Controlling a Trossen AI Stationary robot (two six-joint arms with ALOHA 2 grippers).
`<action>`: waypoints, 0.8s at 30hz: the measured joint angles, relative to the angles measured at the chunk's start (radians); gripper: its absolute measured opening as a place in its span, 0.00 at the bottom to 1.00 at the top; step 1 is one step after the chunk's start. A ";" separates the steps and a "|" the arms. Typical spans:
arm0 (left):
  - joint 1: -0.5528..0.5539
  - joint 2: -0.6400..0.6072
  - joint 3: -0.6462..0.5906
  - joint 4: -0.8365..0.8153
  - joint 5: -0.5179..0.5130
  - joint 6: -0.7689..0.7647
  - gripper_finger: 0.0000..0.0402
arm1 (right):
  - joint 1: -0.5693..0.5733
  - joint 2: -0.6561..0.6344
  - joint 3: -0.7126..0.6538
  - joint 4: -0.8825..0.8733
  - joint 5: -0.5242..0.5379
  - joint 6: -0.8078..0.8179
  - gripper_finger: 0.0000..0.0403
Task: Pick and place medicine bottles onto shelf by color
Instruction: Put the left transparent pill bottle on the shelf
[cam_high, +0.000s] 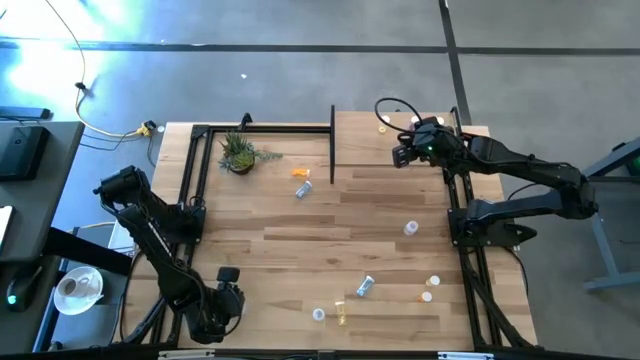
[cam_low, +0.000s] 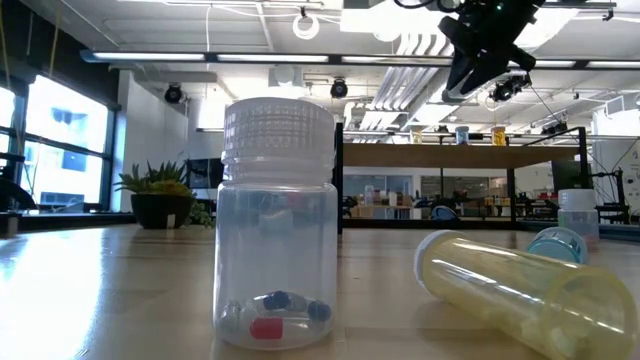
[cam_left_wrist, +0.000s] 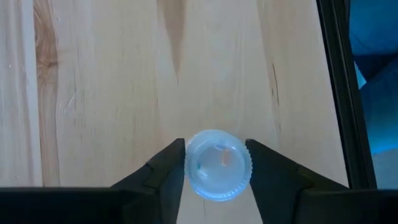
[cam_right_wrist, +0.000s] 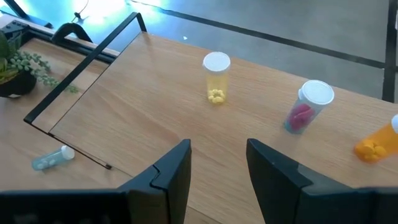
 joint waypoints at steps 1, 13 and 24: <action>0.002 0.000 0.000 -0.001 0.000 0.000 0.35 | 0.000 0.000 0.000 -0.001 0.000 0.000 0.36; 0.160 -0.031 0.000 -0.008 0.067 0.088 0.38 | 0.000 0.000 0.000 -0.002 -0.070 -0.079 0.36; 0.441 -0.137 0.000 -0.006 0.157 0.344 0.34 | 0.000 0.000 0.000 -0.020 -0.070 -0.136 0.36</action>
